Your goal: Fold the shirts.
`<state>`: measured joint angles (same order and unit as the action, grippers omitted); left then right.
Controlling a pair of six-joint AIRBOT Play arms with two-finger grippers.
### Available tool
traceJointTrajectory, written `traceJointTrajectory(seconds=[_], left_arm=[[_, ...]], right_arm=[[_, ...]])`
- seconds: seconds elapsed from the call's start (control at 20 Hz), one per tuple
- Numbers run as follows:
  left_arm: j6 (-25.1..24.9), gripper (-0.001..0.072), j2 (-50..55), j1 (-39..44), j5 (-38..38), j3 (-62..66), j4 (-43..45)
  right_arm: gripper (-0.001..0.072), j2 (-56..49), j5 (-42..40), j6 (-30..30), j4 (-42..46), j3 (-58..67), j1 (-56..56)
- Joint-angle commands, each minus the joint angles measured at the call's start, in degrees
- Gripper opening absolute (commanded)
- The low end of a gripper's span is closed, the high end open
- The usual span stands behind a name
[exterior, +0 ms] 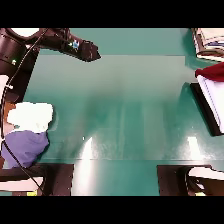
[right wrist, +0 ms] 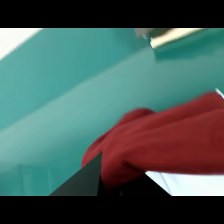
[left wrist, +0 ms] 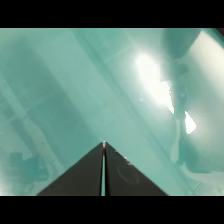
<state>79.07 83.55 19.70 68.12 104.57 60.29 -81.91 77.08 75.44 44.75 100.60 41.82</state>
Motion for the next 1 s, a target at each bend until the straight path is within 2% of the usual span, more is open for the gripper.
traceJointTrajectory(seconds=[0.0,0.25,0.4,0.45,0.5,0.55,0.7,0.95], left_arm=[[-0.04,0.0026,0.02,0.02,0.26,-0.02,0.55],[-0.11,0.0026,0.02,0.02,0.28,0.00,0.85],[-1.51,0.0026,0.02,0.00,0.33,-0.02,0.94],[-1.53,0.0026,0.02,0.00,0.33,-0.02,0.96],[-1.55,0.0026,0.02,0.00,0.33,-0.02,0.96],[-1.53,0.0026,0.02,0.02,0.35,0.00,0.96],[-1.53,0.0026,0.02,0.00,0.33,0.00,0.96],[-1.51,0.0026,0.02,0.00,-0.72,0.00,0.92]], right_arm=[[0.0022,3.19,7.41,-0.07,7.74,-6.73,4.44],[0.0022,7.65,9.25,0.57,23.54,-18.53,8.33],[0.0047,9.51,8.74,1.07,25.83,-24.00,10.86],[0.0233,9.46,8.94,1.29,25.81,-24.72,11.76],[0.0466,9.46,8.96,1.70,25.77,-25.11,12.44],[0.0562,9.46,9.01,1.73,25.64,-25.07,12.94],[0.0560,9.49,9.05,2.69,20.94,-22.82,12.83],[0.0559,9.49,9.55,2.75,4.35,-18.58,3.08]])
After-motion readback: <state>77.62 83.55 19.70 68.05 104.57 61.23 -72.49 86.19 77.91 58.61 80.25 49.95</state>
